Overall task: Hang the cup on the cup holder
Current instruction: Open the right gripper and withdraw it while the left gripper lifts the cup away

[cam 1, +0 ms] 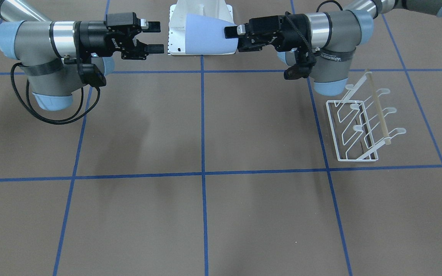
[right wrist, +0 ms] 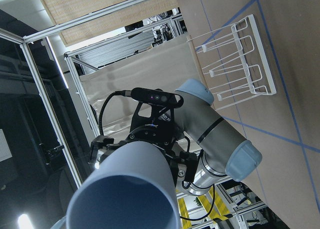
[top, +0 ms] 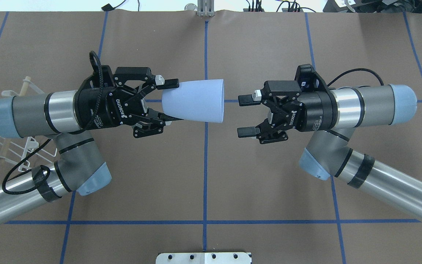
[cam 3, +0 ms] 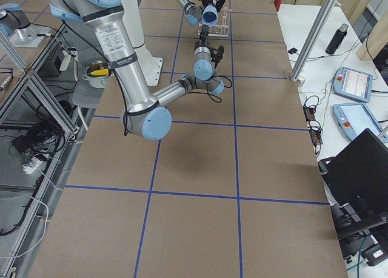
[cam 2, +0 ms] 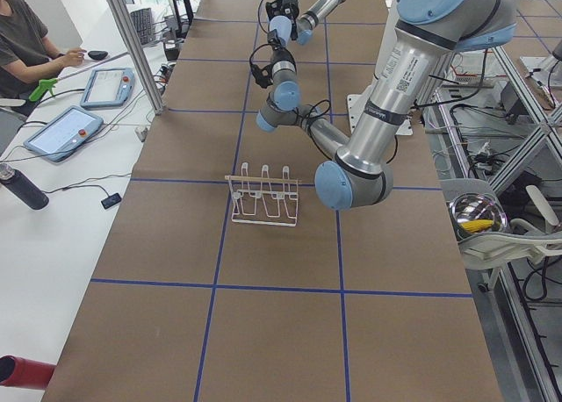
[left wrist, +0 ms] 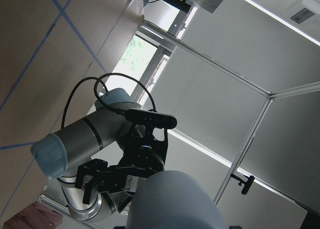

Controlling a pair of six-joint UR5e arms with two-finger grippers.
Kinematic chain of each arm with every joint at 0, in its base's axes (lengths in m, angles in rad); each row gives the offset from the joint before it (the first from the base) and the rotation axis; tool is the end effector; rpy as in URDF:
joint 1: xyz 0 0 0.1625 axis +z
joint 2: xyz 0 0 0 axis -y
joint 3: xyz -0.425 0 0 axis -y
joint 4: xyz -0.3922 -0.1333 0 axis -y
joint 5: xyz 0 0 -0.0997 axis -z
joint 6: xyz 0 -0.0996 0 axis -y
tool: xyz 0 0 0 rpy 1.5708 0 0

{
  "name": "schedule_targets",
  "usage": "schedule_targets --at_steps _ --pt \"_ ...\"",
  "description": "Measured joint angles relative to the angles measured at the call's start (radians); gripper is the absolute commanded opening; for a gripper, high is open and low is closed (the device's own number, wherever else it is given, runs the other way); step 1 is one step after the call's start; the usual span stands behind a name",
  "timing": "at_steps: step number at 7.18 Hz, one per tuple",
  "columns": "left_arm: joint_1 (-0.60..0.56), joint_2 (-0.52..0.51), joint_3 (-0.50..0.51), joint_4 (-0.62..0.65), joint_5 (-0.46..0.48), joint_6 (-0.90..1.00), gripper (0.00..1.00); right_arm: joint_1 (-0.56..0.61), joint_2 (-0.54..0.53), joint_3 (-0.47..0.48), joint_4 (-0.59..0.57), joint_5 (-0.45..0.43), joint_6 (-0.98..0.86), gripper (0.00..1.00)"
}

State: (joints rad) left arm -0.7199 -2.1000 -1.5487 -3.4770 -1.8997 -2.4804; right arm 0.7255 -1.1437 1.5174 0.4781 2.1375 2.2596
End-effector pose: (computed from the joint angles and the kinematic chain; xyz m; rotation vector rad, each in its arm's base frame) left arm 0.3436 -0.4358 0.2022 -0.3761 2.3601 -0.3898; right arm -0.3372 -0.4057 0.2773 -0.2045 -2.2498 0.0512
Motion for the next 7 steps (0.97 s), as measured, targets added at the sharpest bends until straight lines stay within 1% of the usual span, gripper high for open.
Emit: schedule_targets --at_steps 2,3,4,5,6,7 --pt "-0.185 0.002 -0.006 0.115 -0.132 0.061 0.00 0.052 -0.132 -0.002 0.012 0.017 -0.271 1.00" --pt "-0.267 0.018 -0.026 0.203 -0.200 0.131 0.00 0.089 -0.218 -0.003 0.003 0.027 -0.431 1.00" --pt "-0.326 0.043 -0.046 0.296 -0.253 0.228 0.00 0.133 -0.285 -0.004 -0.017 0.039 -0.541 1.00" --pt "-0.370 0.076 -0.063 0.397 -0.288 0.365 0.00 0.189 -0.351 -0.007 -0.060 0.054 -0.648 1.00" --pt "-0.406 0.112 -0.081 0.503 -0.301 0.501 0.00 0.236 -0.410 -0.018 -0.116 0.064 -0.778 1.00" --pt "-0.438 0.136 -0.118 0.660 -0.303 0.645 0.00 0.290 -0.461 -0.034 -0.184 0.068 -0.914 1.00"
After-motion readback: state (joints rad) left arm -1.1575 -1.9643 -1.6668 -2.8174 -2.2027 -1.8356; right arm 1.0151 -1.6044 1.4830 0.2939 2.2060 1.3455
